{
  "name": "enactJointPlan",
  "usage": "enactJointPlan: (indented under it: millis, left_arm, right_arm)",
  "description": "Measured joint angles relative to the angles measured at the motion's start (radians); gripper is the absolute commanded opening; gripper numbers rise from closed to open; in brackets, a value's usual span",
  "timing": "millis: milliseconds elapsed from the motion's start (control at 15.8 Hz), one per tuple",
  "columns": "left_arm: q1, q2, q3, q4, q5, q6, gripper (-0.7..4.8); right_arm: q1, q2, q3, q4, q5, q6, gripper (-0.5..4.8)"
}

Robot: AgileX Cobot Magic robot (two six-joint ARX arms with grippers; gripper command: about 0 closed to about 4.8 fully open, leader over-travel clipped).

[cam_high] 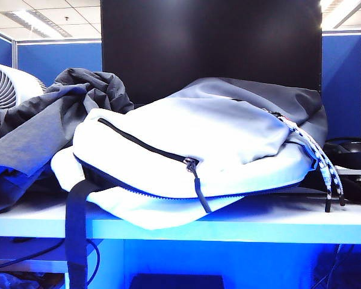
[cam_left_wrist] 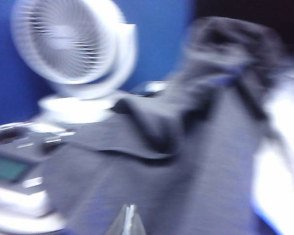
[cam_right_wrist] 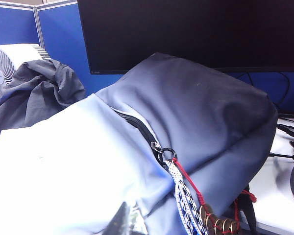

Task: Take the gray clothes out of the backpack.

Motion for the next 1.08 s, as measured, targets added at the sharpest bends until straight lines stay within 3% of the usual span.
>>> enactJointPlan:
  millis: [253,1077]
  left_arm:
    - [0.0,0.0,0.0,-0.072,-0.058,0.002,-0.01]
    - [-0.05,0.0,0.0,-0.082,-0.027,0.045,-0.01]
  right_arm:
    - [0.0,0.0,0.0,0.0,0.0,0.0,-0.05]
    - [0.0,0.0,0.0,0.0,0.0,0.0,-0.05]
